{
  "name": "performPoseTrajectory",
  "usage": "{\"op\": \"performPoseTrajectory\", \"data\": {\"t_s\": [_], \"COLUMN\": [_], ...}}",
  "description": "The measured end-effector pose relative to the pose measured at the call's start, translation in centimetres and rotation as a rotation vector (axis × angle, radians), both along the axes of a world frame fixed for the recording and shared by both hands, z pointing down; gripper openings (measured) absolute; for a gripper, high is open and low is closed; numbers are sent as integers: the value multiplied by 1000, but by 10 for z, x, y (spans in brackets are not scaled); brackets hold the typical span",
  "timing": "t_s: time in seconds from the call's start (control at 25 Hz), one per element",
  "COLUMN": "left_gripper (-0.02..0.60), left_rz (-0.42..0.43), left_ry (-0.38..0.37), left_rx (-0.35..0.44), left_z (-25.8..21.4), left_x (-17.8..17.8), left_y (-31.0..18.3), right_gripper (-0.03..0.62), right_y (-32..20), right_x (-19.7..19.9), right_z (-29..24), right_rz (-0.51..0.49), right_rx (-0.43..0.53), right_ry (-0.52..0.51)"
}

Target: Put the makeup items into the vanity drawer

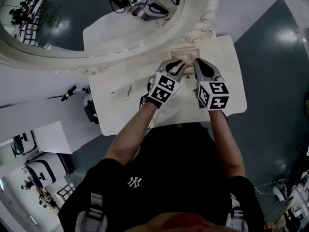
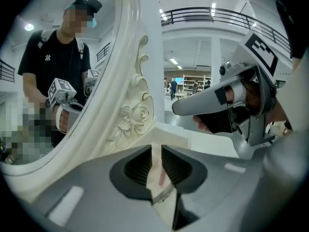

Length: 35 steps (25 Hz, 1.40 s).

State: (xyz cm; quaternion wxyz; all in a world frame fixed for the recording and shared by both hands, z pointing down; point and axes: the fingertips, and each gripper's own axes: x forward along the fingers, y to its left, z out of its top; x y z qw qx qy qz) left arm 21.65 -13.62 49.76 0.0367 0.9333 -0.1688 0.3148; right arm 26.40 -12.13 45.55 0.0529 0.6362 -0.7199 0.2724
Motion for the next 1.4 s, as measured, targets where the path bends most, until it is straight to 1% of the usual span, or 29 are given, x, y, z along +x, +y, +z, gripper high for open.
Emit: {"op": "performPoseTrajectory", "data": {"t_s": [0.2, 0.52, 0.76, 1.0, 1.16, 1.4], "left_gripper": [63, 63, 37, 34, 32, 12], "left_rz": [-38, -111, -169, -213, -244, -289], "left_ry": [27, 65, 87, 95, 102, 105], "left_rx": [14, 16, 29, 27, 21, 15], "left_z": [-9, -11, -16, -15, -14, -9], "left_x": [-16, -59, -103, -150, -178, -218], "left_y": [-2, -3, 4, 14, 21, 29], "right_gripper": [25, 26, 25, 25, 25, 25], "right_y": [1, 1, 4, 13, 19, 29], "right_x": [-14, -49, -95, -147, -178, -223], "right_z": [-2, -1, -6, -7, -2, 9], "right_rz": [-14, -46, -98, -149, -183, -244], "right_rx": [5, 5, 17, 21, 12, -12], "right_ry": [16, 37, 48, 52, 54, 76]}}
